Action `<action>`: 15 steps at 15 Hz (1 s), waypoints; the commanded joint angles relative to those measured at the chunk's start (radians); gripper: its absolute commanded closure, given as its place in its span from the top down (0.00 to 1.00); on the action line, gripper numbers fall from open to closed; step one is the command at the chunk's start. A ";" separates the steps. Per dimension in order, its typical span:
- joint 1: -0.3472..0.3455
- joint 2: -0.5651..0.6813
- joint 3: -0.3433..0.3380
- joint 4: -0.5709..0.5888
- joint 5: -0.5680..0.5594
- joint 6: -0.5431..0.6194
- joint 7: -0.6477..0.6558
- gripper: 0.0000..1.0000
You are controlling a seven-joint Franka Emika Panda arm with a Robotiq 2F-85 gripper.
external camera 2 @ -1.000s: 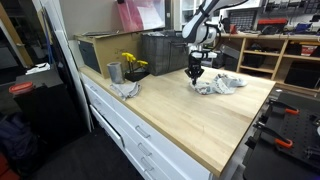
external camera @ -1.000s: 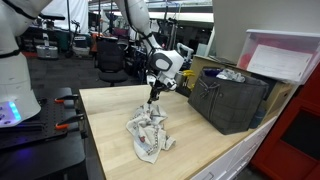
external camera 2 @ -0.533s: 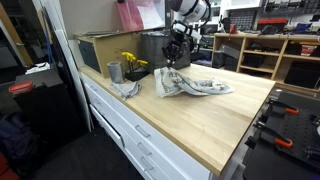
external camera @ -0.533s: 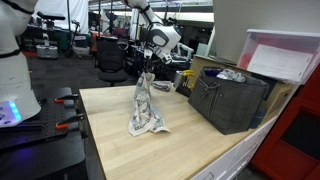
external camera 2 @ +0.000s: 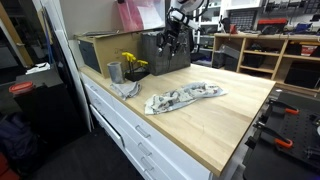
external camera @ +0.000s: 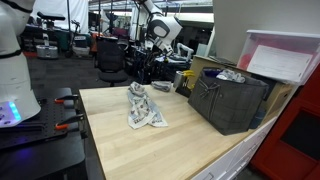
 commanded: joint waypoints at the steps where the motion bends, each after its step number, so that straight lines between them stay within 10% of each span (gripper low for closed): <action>1: -0.008 -0.030 -0.077 -0.054 -0.048 0.029 -0.001 0.87; 4: -0.033 -0.030 -0.140 -0.089 -0.089 0.063 0.010 1.00; 15: -0.093 0.052 -0.239 -0.180 -0.220 0.181 0.023 1.00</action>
